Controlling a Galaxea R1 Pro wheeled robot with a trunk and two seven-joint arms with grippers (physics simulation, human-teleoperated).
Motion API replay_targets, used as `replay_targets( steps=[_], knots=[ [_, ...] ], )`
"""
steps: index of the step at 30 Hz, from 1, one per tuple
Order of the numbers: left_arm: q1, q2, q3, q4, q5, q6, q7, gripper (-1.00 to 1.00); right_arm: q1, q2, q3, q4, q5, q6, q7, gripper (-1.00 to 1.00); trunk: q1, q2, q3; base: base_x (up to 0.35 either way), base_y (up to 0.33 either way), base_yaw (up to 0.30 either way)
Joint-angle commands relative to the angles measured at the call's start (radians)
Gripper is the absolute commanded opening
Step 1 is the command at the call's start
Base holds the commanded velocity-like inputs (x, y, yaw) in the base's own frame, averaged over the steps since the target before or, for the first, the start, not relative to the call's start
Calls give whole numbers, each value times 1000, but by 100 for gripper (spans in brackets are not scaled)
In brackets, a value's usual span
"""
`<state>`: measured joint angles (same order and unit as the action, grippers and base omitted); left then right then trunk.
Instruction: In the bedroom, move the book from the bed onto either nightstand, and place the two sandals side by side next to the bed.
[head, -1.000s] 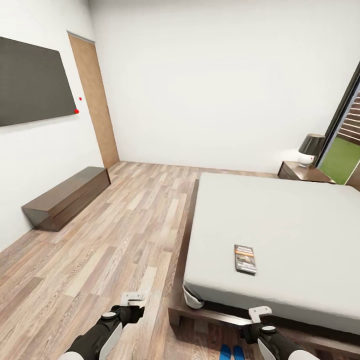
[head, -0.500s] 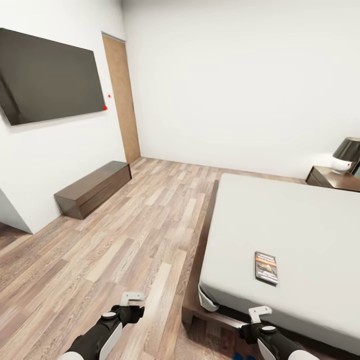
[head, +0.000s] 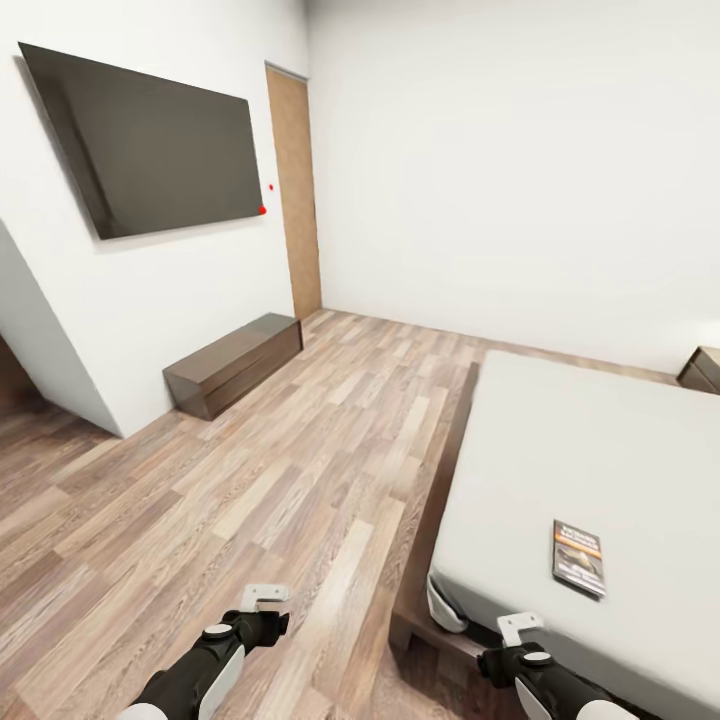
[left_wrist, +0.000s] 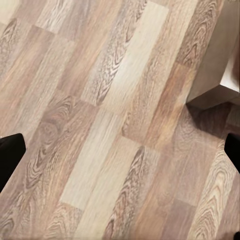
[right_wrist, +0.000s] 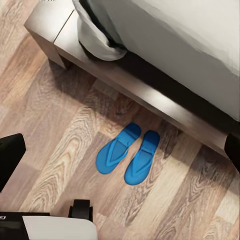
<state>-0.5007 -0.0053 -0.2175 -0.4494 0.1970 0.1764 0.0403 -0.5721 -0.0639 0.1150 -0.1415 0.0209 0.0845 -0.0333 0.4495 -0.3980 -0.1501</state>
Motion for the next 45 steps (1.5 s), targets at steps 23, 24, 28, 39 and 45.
replay_targets(
  steps=[23,24,28,39,45],
  knots=[
    [-1,1,-7,0,10,5,4,100,0,-1,8,-3,3,7,-3,100,1,-2,-18,0,0,283],
    [-1,1,-7,0,10,5,4,100,0,-1,8,-3,4,7,-3,100,1,-2,-19,0,0,282],
    [-1,1,-7,0,10,5,4,100,0,-1,8,-3,4,7,-3,100,1,-2,-22,0,0,282],
    [-1,1,-7,0,10,5,4,100,0,-1,8,-3,4,7,-3,100,1,-2,-29,0,0,282],
    [-1,1,-7,0,10,5,4,100,0,-1,8,-3,4,7,-3,100,1,-2,-34,0,0,282]
  ],
)
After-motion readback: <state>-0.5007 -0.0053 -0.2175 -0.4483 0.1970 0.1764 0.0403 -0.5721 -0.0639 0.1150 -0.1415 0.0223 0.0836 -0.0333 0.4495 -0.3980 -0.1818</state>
